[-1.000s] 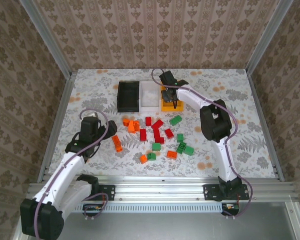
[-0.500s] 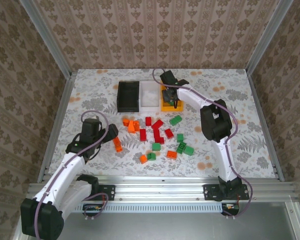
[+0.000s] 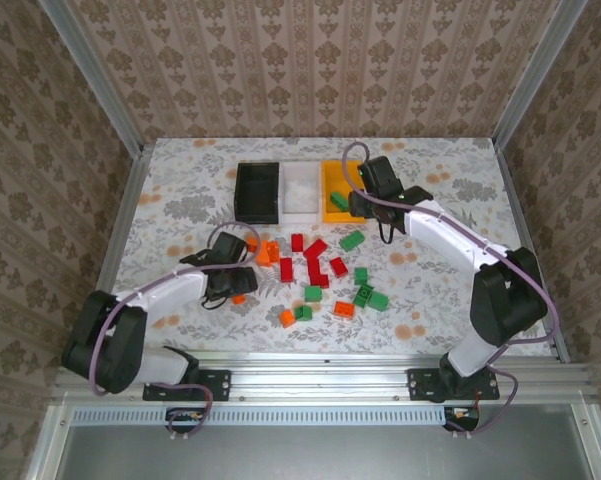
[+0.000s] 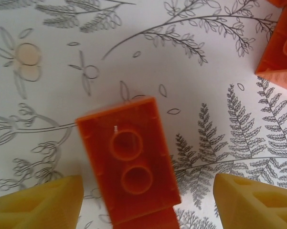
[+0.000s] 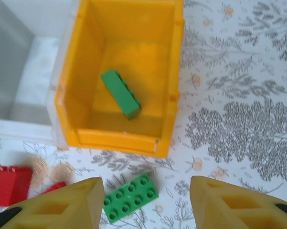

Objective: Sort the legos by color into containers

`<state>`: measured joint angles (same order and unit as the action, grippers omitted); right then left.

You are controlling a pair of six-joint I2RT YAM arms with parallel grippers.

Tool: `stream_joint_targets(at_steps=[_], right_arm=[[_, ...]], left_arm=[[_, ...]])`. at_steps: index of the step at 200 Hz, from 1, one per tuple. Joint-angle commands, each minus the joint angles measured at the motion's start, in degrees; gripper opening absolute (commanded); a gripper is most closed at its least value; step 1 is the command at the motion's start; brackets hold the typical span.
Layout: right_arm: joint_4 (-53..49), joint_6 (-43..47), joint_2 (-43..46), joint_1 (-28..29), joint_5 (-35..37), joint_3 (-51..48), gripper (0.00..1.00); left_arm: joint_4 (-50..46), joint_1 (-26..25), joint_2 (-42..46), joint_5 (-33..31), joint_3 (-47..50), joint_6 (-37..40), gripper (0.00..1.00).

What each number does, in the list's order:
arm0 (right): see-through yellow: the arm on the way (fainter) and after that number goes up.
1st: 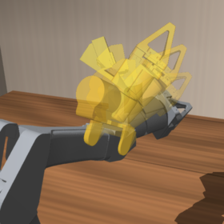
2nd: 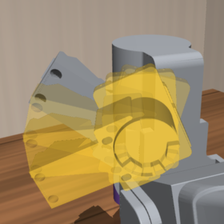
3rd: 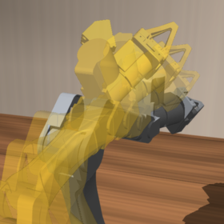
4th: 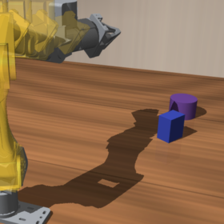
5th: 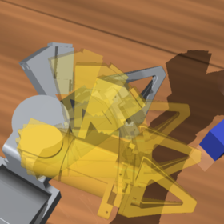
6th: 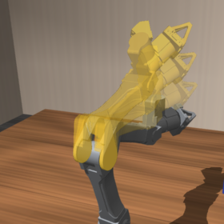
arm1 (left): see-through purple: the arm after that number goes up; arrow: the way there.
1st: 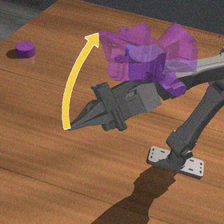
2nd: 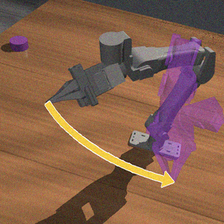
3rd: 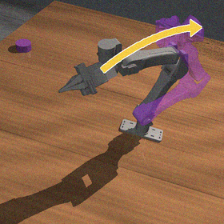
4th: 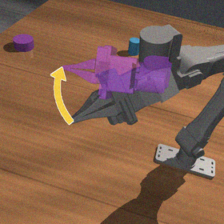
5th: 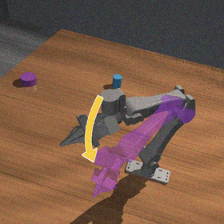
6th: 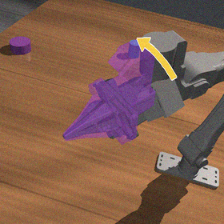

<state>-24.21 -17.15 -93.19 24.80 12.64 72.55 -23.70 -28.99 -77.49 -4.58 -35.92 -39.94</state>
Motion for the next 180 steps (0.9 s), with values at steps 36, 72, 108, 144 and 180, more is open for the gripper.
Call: stream_joint_targets(at_steps=[36,72,108,144,180], right_arm=[[3.13,-0.32,1.20,0.16,-1.49,-5.47,0.51],[4.75,-1.54,4.42,0.16,-3.06,-8.82,0.50],[5.31,-1.98,5.71,0.16,-2.99,-9.80,0.49],[5.23,-2.58,7.43,0.16,-3.56,-10.88,0.49],[8.44,-3.91,9.24,0.25,-8.73,-14.62,0.50]], left_arm=[[-0.38,-0.19,-5.12,-7.04,-6.68,-1.00,0.57],[-0.77,-0.88,-8.75,-7.04,-6.19,-2.35,0.52],[-0.63,-1.59,-10.04,-8.89,-6.86,-0.68,0.50],[0.07,-1.68,-14.13,-10.34,-9.39,2.47,0.29],[-3.30,-2.04,-11.36,-12.98,-13.02,5.49,0.08]])
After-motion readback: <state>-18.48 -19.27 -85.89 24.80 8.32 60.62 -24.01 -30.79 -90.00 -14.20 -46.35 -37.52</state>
